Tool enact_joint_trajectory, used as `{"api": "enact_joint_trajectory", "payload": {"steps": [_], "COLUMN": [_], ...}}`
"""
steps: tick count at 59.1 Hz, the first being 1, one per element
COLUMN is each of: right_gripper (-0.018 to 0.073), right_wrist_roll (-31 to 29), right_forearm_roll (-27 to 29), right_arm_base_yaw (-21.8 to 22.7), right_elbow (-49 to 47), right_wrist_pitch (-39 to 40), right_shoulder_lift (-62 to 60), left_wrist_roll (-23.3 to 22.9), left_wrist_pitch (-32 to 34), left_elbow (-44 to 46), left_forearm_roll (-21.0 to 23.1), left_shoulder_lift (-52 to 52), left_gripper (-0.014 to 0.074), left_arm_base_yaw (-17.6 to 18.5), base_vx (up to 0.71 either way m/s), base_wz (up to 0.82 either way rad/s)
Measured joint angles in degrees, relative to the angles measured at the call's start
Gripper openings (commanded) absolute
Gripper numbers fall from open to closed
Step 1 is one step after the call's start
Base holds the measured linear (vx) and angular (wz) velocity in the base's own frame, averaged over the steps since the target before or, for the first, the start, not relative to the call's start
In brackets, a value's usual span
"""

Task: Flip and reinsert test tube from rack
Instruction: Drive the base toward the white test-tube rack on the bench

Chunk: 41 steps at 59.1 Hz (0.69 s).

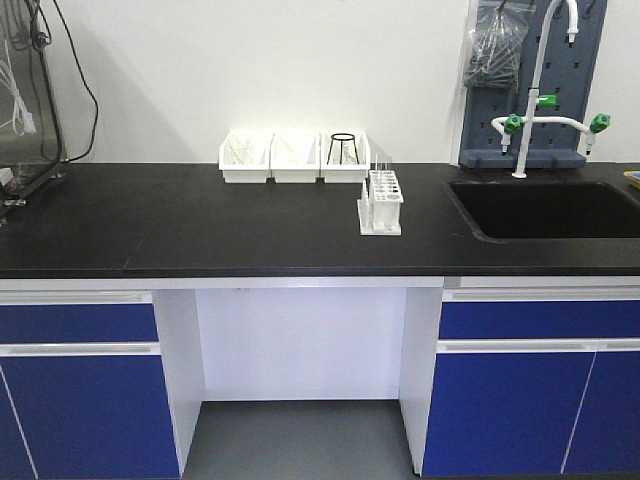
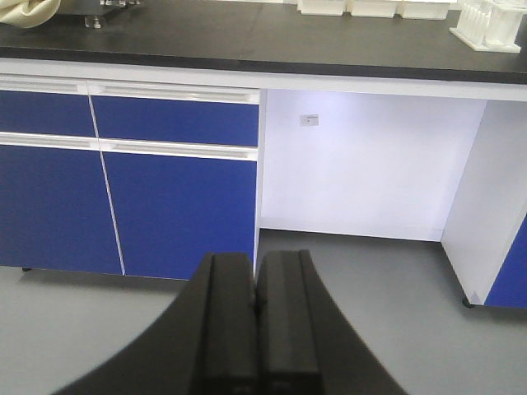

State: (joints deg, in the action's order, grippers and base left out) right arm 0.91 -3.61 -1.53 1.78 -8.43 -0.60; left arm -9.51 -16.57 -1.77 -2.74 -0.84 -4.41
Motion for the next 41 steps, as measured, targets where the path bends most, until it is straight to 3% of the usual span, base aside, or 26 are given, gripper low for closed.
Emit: {"api": "enact_joint_trajectory", "payload": {"steps": [41], "right_gripper": [-0.0013], "right_wrist_roll": [0.0], "right_forearm_roll": [0.0], "right_arm_base_yaw": [0.0], "right_elbow": [0.0], "right_wrist_pitch": [0.0], "right_shoulder_lift": [0.0], "left_wrist_roll": [0.0], "left_wrist_pitch": [0.0], "left_elbow": [0.0], "left_forearm_roll": [0.0], "left_shoulder_lift": [0.0], "left_gripper": [-0.0006], "left_arm_base_yaw": [0.0], "base_vx": [0.0], "base_wz": [0.0]}}
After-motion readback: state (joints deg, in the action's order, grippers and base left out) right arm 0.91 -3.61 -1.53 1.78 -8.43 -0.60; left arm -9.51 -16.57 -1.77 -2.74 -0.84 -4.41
